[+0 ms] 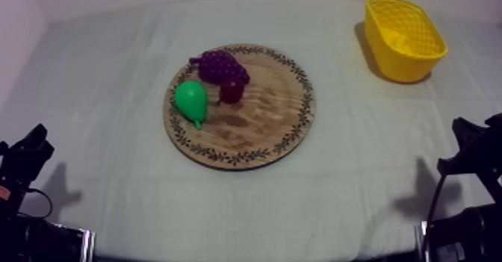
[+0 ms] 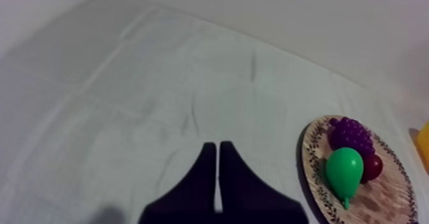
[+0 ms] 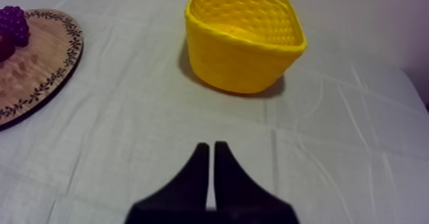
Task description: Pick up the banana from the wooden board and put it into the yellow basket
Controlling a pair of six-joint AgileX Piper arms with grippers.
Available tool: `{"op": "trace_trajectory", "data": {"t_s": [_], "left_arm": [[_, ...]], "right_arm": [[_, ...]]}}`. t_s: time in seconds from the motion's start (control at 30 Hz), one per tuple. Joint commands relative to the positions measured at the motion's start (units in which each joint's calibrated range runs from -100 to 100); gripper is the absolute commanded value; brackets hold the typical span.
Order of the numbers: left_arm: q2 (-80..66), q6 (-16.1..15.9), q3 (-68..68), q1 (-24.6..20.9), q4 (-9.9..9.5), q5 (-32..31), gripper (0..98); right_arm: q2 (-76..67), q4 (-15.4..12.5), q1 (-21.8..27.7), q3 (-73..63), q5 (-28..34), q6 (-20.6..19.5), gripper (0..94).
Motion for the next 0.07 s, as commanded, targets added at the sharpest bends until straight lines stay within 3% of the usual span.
{"op": "trace_trajectory", "data": {"t_s": [0.0,0.03], "left_arm": [[0.0,0.0,0.0,0.0,-0.01,0.0,0.1],[0.0,0.0,0.0,0.0,-0.01,0.0,0.1]], "right_arm": [[0.0,0.0,0.0,0.1,0.0,0.0,0.3],[0.0,0.0,0.0,0.1,0.0,0.0,0.3]]}}
